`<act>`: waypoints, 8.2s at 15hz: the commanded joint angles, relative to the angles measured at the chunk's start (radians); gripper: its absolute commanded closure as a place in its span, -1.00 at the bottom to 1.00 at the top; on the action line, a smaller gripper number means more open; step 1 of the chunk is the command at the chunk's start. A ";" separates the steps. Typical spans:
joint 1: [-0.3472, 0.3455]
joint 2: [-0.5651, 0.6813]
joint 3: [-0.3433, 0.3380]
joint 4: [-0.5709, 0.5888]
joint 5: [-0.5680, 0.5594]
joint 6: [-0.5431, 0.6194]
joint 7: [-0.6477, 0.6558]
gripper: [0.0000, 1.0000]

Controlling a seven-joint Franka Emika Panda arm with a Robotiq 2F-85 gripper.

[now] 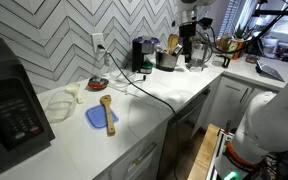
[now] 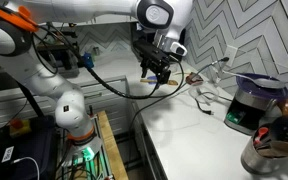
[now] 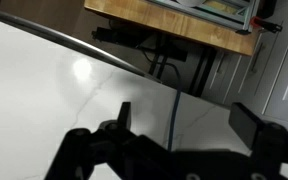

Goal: Remove the wooden ladle from the holder and put it on the counter.

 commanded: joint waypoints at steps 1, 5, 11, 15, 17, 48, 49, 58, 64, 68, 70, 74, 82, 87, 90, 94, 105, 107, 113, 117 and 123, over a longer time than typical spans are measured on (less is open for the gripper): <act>-0.009 0.002 0.007 0.003 0.003 -0.003 -0.003 -1.00; -0.009 0.002 0.007 0.003 0.003 -0.003 -0.003 -1.00; -0.009 0.002 0.007 0.003 0.003 -0.003 -0.003 -1.00; -0.009 0.002 0.007 0.003 0.003 -0.003 -0.003 -1.00; -0.009 0.002 0.007 0.003 0.003 -0.003 -0.003 -1.00; -0.315 0.049 -0.133 0.144 -0.057 0.445 0.513 -1.00; -0.324 0.055 -0.141 0.145 -0.053 0.446 0.532 -1.00; -0.351 0.285 -0.239 0.451 0.195 0.361 0.729 -1.00; -0.432 0.522 -0.292 0.672 0.359 0.329 0.830 -1.00; -0.515 0.640 -0.294 0.797 0.403 0.339 0.985 -1.00; -0.537 0.682 -0.285 0.842 0.385 0.366 1.041 -1.00; -0.577 0.740 -0.236 0.913 0.425 0.377 1.100 -0.98; -0.580 0.787 -0.229 0.970 0.392 0.322 1.017 -0.98; -0.566 0.777 -0.231 0.948 0.392 0.355 1.032 -1.00; -0.558 0.809 -0.236 0.962 0.367 0.350 1.046 -1.00; -0.557 0.851 -0.230 0.970 0.377 0.349 1.054 -0.47; -0.545 0.835 -0.228 0.996 0.377 0.335 1.061 1.00; -0.545 0.821 -0.229 1.011 0.370 0.314 1.049 0.94; -0.534 0.694 -0.249 1.009 0.297 0.310 0.951 0.94; -0.545 0.568 -0.228 0.958 0.310 0.321 0.752 0.94; -0.540 0.422 -0.199 0.884 0.362 0.214 0.477 0.94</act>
